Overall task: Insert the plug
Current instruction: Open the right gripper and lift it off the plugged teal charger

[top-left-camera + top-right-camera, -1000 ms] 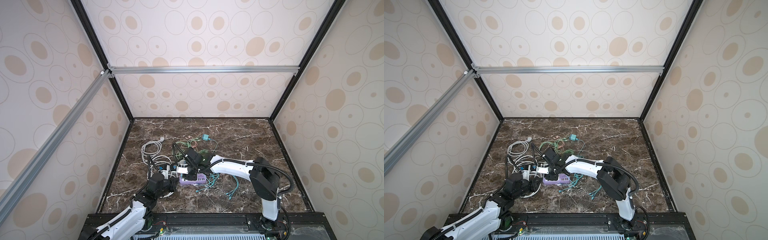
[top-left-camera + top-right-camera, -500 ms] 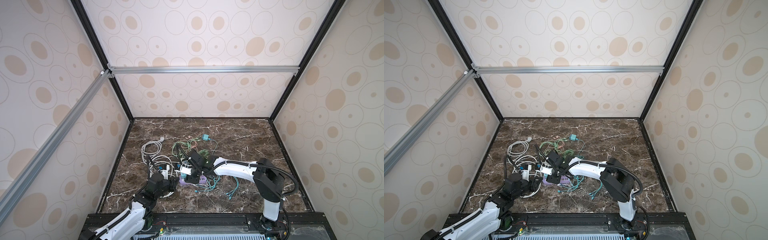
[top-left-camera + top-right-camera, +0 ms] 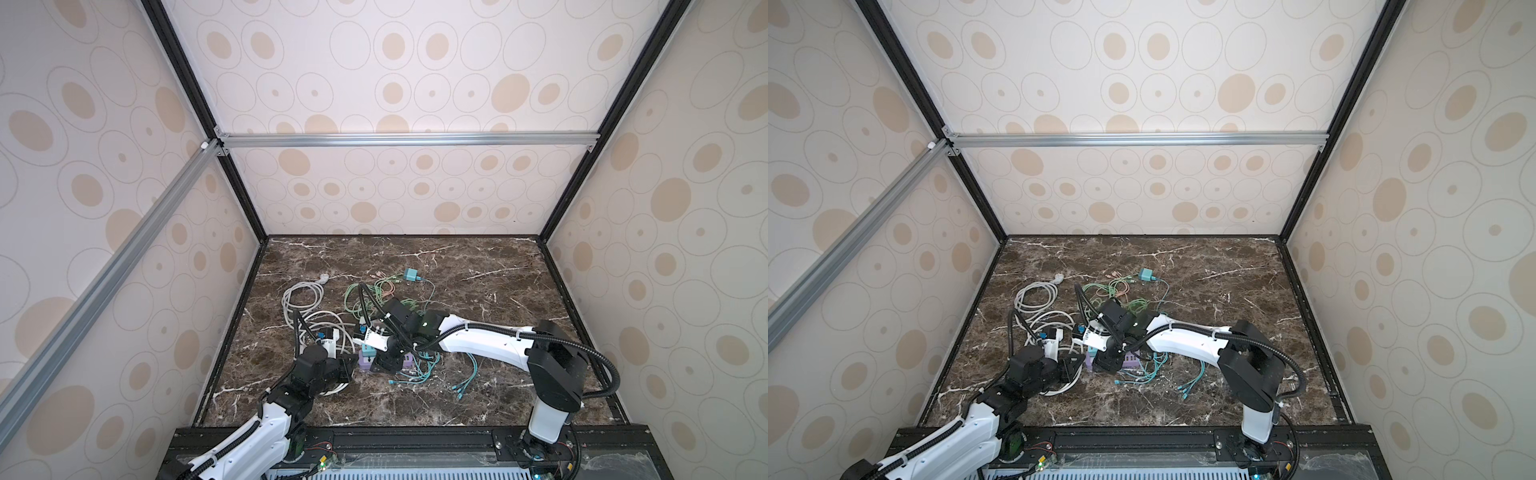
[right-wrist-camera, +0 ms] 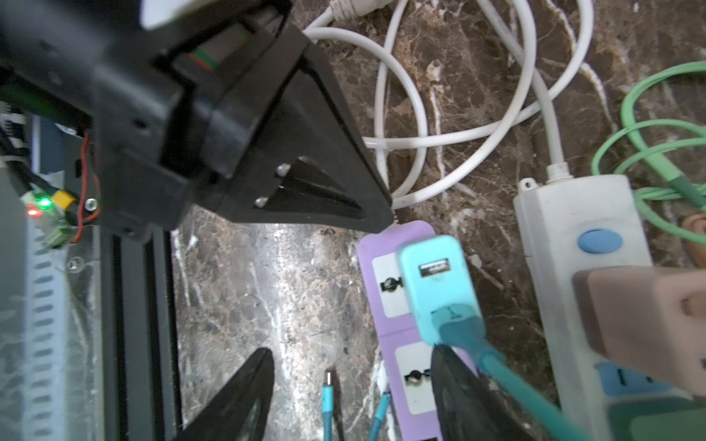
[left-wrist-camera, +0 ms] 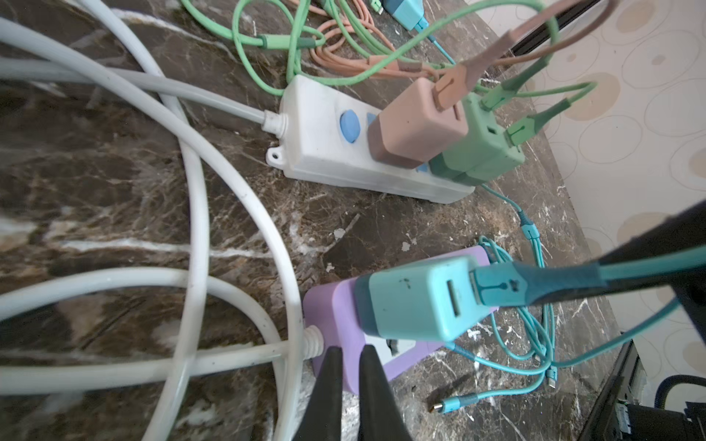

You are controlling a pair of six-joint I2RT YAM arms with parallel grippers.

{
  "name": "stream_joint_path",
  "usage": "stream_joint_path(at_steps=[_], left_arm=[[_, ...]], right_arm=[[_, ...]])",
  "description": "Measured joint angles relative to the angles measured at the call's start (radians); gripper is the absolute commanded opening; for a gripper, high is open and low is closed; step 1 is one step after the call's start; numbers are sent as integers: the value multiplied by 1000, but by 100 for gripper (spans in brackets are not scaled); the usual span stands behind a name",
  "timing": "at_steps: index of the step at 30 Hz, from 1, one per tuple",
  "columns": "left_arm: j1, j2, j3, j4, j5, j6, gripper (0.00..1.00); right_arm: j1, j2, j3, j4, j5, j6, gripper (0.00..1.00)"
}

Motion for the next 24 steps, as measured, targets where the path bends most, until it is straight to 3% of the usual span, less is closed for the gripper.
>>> stream_joint_path(at_steps=[10,15,24], left_arm=[[0,9,47,-21,-6,7,12],[0,21,65,-34,-18,13,12],[0,15,77,-65,-51,18,14]], right_arm=[[2,-27,-28,-61,-159,5,69],[2,-37,-43,-77,-284,-6,64],[-9,-296,-121,-19,-448,-1,60]])
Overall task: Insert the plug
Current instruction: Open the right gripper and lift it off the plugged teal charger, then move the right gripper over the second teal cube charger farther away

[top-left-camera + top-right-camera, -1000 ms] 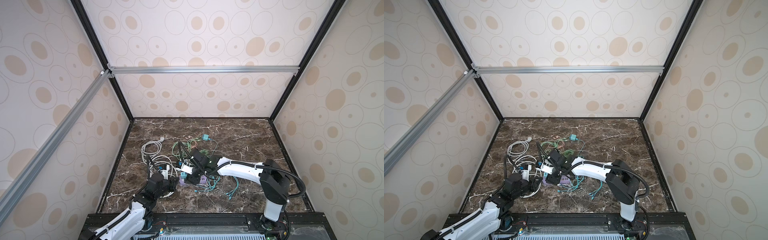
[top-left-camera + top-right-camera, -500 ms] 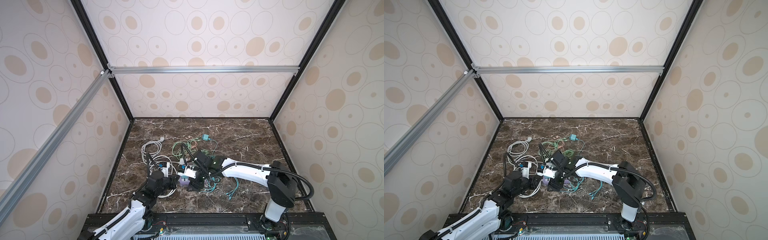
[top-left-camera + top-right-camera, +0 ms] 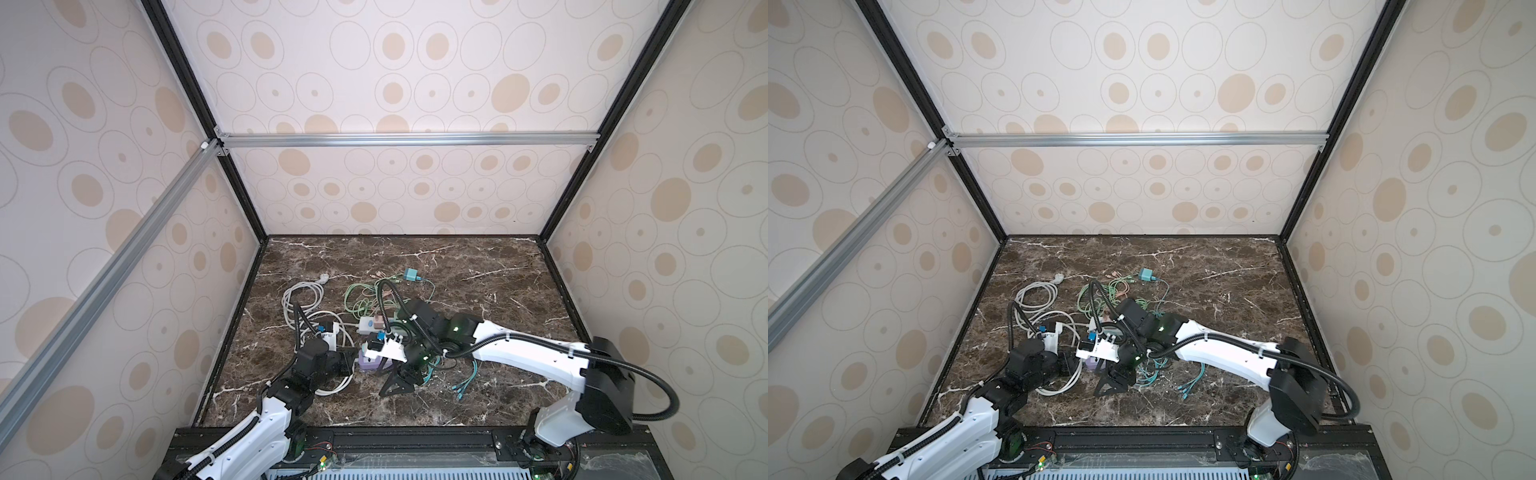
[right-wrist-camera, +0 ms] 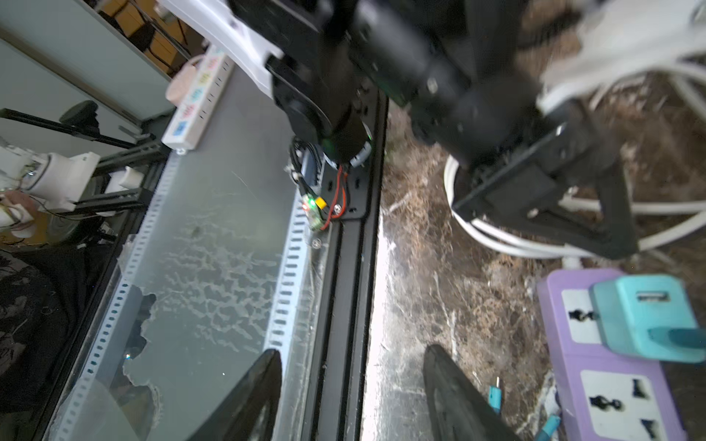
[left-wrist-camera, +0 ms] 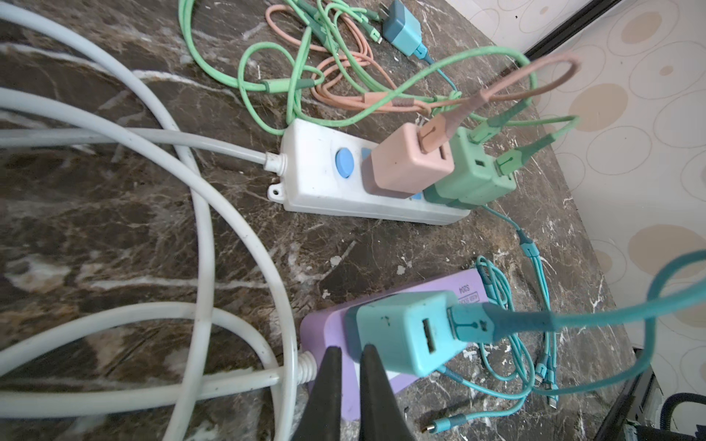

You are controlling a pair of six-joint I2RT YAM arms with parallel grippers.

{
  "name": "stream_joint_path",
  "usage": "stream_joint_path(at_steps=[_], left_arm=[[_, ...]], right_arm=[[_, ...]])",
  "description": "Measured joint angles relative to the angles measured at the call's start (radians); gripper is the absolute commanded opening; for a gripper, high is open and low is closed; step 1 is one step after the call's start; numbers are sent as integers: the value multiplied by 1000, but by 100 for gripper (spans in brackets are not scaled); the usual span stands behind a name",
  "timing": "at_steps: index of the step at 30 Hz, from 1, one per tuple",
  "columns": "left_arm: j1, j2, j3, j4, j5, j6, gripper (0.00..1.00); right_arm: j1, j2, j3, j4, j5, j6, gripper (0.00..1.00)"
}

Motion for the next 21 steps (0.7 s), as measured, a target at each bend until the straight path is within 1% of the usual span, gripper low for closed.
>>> stream_joint_path(at_steps=[3,5,7,9,11,16,19,21], left_arm=[[0,-18,7,-16,-20,0,15],[0,-31,8,-23,-33,0,16],[0,-44,9,-29,-45,0,19],[1,-59,9,-37,-56,1,23],[1,-77,10,-43,-64,1,29],[2,-133,16,-73,-85,2,44],[3,-161,18,-85,-91,2,47],[3,-175,18,-89,-93,2,48]], right_arm=[[-35,-91,-32,66,-6,31,55],[-77,-144,-73,124,20,67,53],[-123,-182,-114,167,73,101,53],[-169,-200,-142,198,153,138,54],[-214,-203,-153,217,220,168,56],[-390,-195,-169,277,388,243,58],[-481,-145,-151,292,466,251,58],[-513,-84,-117,277,517,225,59]])
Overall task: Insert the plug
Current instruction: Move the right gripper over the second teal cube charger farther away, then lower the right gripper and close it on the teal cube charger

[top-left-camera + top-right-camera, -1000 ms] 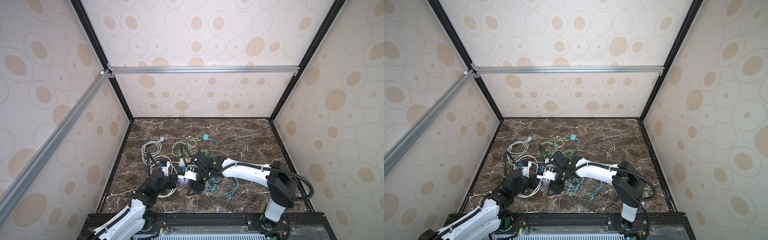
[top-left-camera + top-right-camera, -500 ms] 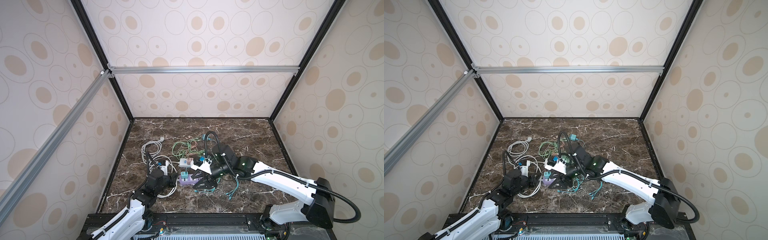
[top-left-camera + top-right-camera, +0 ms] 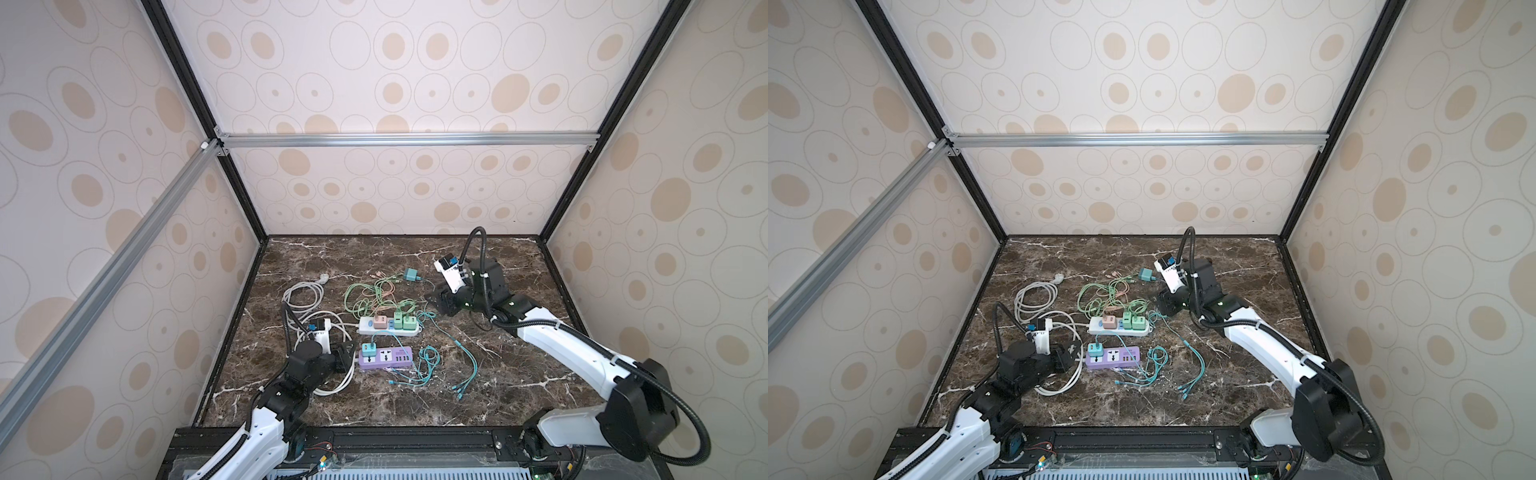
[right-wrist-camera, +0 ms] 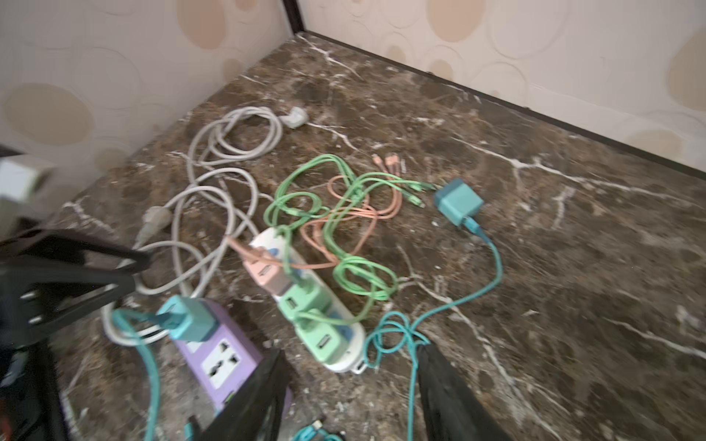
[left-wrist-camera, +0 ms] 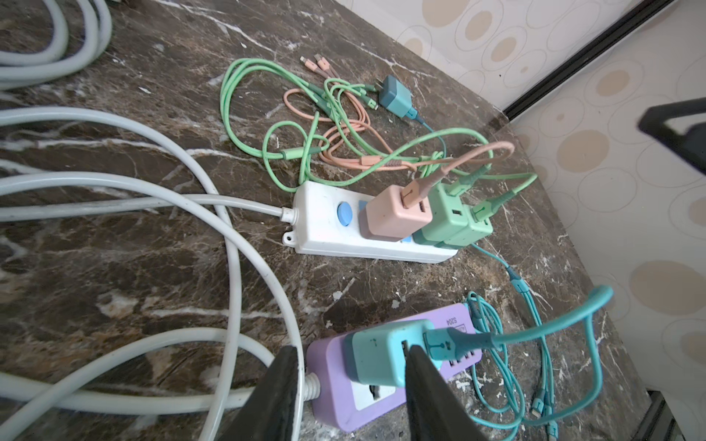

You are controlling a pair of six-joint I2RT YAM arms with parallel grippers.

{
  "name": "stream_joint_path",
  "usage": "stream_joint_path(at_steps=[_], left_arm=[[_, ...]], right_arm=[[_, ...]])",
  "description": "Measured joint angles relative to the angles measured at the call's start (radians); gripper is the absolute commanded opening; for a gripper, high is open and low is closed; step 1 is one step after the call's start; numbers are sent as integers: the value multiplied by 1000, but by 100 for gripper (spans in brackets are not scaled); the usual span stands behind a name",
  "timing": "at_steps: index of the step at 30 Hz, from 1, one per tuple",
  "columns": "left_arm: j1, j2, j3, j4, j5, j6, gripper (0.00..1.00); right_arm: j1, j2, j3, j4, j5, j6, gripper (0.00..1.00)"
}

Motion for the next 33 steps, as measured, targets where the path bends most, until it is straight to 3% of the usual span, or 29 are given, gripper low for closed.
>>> stream_joint_path(at_steps=[5,14,19,33], left_arm=[[2,-21,0,-3,6,0,51],[3,-56,0,-8,21,-1,64],[3,-105,0,-13,29,-3,72],[3,-180,0,-12,55,-16,73]], right_arm=[[-21,193,123,-65,109,-154,65],[-73,526,399,-151,135,-310,70],[-109,677,562,-196,97,-366,76],[-124,951,935,-385,-31,-489,73]])
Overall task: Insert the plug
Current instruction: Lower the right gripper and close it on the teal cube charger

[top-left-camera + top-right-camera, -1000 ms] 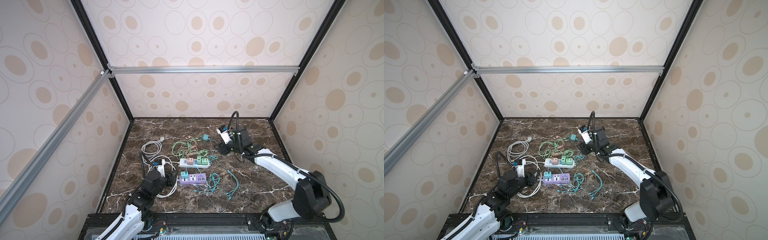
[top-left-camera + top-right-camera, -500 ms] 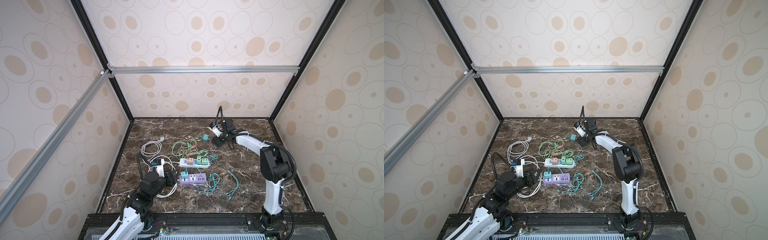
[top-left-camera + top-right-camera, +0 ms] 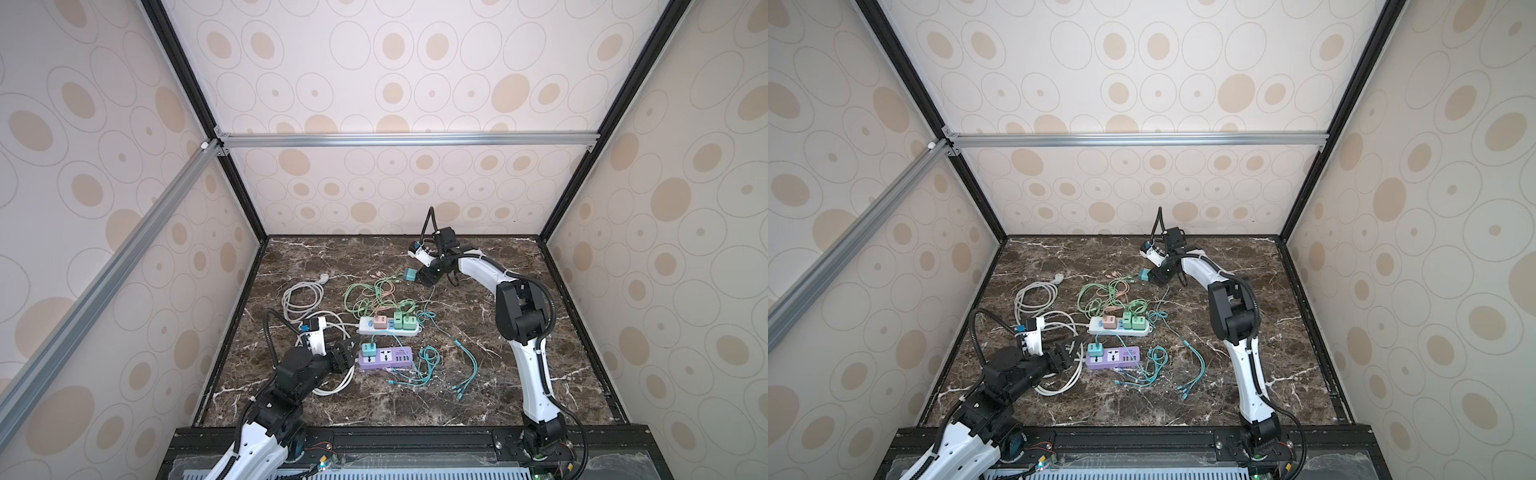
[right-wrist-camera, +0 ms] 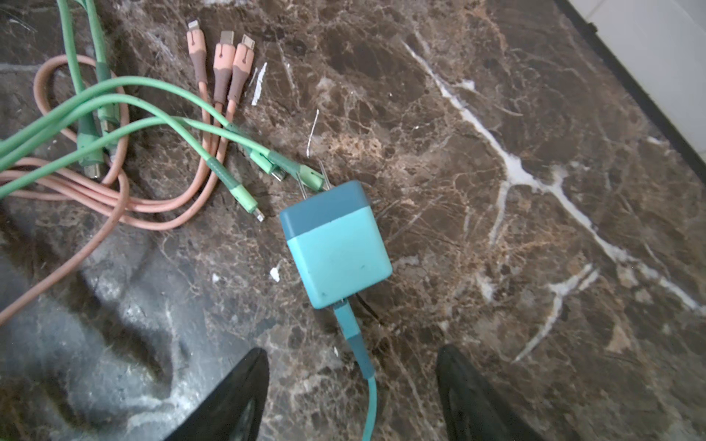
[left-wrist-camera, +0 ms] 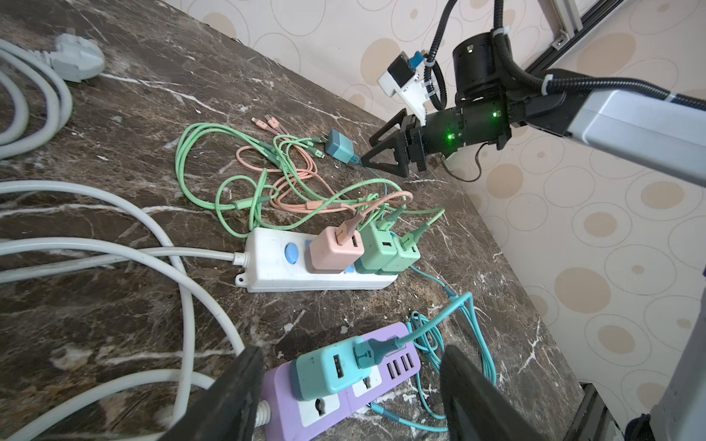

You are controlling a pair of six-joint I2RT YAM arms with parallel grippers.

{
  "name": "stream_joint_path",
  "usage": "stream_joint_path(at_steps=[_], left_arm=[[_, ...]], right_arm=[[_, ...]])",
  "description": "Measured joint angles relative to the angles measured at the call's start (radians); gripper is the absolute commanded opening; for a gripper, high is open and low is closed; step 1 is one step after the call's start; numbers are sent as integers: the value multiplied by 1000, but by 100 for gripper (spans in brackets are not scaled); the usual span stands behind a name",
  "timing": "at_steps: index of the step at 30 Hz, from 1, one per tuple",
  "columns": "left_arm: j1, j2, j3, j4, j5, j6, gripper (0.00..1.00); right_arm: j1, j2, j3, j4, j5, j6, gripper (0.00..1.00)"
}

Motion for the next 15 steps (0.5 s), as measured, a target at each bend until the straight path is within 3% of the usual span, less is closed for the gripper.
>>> stream_joint_path(at_steps=[9,15], left_arm=[[0,2,0,0,7,-1,73],[0,1,0,0,8,-1,73]], right_arm=[[4,146,274,-177,-11,-56,71],[20,214,340,-252,35,-126,69]])
